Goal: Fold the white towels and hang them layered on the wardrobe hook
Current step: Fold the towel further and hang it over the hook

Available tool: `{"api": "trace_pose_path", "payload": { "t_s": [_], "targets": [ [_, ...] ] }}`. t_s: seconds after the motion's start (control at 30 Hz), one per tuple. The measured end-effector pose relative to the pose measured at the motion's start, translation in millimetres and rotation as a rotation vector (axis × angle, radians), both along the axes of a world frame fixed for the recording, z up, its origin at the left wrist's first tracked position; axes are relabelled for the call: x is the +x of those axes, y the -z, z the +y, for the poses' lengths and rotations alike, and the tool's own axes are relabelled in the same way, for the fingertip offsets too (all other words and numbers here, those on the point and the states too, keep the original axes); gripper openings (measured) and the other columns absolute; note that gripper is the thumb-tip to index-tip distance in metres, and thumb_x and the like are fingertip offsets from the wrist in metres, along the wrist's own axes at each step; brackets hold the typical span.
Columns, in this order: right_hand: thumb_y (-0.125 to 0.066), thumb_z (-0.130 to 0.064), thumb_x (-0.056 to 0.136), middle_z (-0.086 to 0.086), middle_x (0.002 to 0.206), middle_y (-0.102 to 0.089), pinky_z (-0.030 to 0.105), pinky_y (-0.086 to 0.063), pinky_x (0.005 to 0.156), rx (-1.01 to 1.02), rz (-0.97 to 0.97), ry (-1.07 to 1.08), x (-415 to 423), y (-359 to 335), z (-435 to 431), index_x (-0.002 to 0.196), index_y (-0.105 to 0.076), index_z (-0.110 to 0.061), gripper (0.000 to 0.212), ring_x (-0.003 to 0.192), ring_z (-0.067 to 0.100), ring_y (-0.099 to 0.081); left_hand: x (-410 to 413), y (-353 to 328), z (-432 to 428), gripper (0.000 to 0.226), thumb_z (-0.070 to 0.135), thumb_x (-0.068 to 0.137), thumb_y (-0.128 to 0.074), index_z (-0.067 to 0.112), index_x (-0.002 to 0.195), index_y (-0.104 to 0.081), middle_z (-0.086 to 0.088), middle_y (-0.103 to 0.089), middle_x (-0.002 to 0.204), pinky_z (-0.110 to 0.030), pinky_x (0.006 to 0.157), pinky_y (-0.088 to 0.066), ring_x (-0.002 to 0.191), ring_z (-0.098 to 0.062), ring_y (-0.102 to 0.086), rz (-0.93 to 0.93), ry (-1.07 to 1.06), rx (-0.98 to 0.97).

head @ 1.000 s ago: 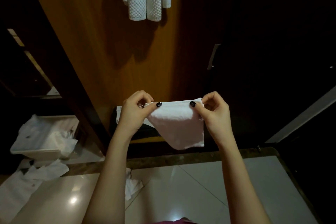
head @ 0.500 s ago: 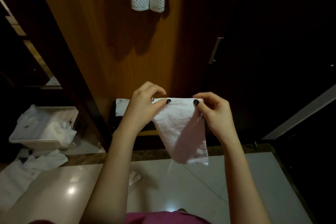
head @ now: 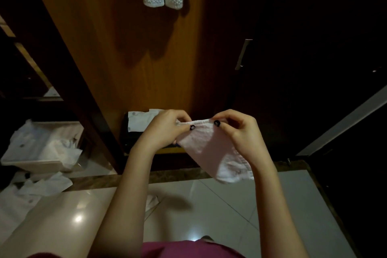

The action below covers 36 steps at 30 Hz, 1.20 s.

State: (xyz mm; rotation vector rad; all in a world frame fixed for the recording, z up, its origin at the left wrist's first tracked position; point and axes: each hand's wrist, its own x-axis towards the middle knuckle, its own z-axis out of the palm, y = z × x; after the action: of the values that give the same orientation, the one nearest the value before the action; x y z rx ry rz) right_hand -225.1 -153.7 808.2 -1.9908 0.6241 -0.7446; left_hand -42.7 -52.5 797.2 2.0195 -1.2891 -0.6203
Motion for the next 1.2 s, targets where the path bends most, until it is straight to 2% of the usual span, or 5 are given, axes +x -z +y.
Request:
{"api": "trace_pose_path", "payload": {
  "t_s": [0.23, 0.6, 0.7, 1.0, 1.2],
  "targets": [
    [-0.062, -0.001, 0.091, -0.021, 0.091, -0.07, 0.014, -0.045, 0.079, 0.038, -0.006, 0.014, -1.3, -1.2, -4.2, 0.09, -0.071, -0.035, 0.035, 0.096, -0.001, -0.064, -11.1, -14.3, -3.3, 0.013, 0.019, 0.092, -0.062, 0.028, 0.097, -0.07, 0.001, -0.069, 0.09, -0.038, 0.065, -0.061, 0.055, -0.011, -0.067, 0.013, 0.04, 0.001],
    [-0.072, -0.012, 0.087, -0.015, 0.092, -0.069, 0.015, -0.052, 0.075, 0.052, -0.024, 0.167, 4.4, -2.3, -5.2, 0.097, -0.064, -0.04, 0.03, 0.091, -0.002, -0.065, -10.9, -16.0, -6.2, 0.015, 0.024, 0.085, -0.071, 0.018, 0.077, -0.059, 0.004, -0.058, 0.088, -0.026, 0.078, -0.039, 0.091, -0.012, -0.05, 0.076, 0.083, -0.299],
    [-0.073, -0.009, 0.085, -0.013, 0.096, -0.07, 0.02, -0.054, 0.081, 0.083, -0.054, 0.157, 7.5, -6.2, -4.0, 0.097, -0.066, -0.037, 0.031, 0.096, 0.002, -0.066, -9.8, -18.5, -6.3, 0.021, 0.022, 0.085, -0.071, 0.023, 0.073, -0.053, 0.013, -0.053, 0.083, -0.012, 0.073, -0.033, 0.088, -0.002, -0.043, 0.063, 0.09, -0.354],
    [-0.075, -0.002, 0.082, -0.002, 0.096, -0.072, 0.02, -0.054, 0.076, 0.275, -0.267, 0.087, 16.5, -22.5, 4.1, 0.097, -0.072, -0.026, 0.029, 0.087, 0.006, -0.069, -12.0, -30.6, -3.9, 0.018, 0.018, 0.081, -0.069, 0.011, 0.077, -0.053, 0.002, -0.049, 0.079, -0.02, 0.067, -0.036, 0.074, -0.006, -0.045, 0.224, 0.167, -0.55],
    [-0.078, -0.006, 0.079, -0.008, 0.109, -0.062, 0.03, -0.053, 0.092, 0.231, -0.266, 0.141, 15.7, -29.0, 4.5, 0.079, -0.074, -0.026, 0.02, 0.105, 0.007, -0.063, -11.2, -33.6, -2.3, 0.017, 0.015, 0.082, -0.069, 0.007, 0.078, -0.054, 0.001, -0.05, 0.079, -0.022, 0.067, -0.039, 0.073, -0.008, -0.046, 0.278, 0.161, -0.604]
  ]
}}
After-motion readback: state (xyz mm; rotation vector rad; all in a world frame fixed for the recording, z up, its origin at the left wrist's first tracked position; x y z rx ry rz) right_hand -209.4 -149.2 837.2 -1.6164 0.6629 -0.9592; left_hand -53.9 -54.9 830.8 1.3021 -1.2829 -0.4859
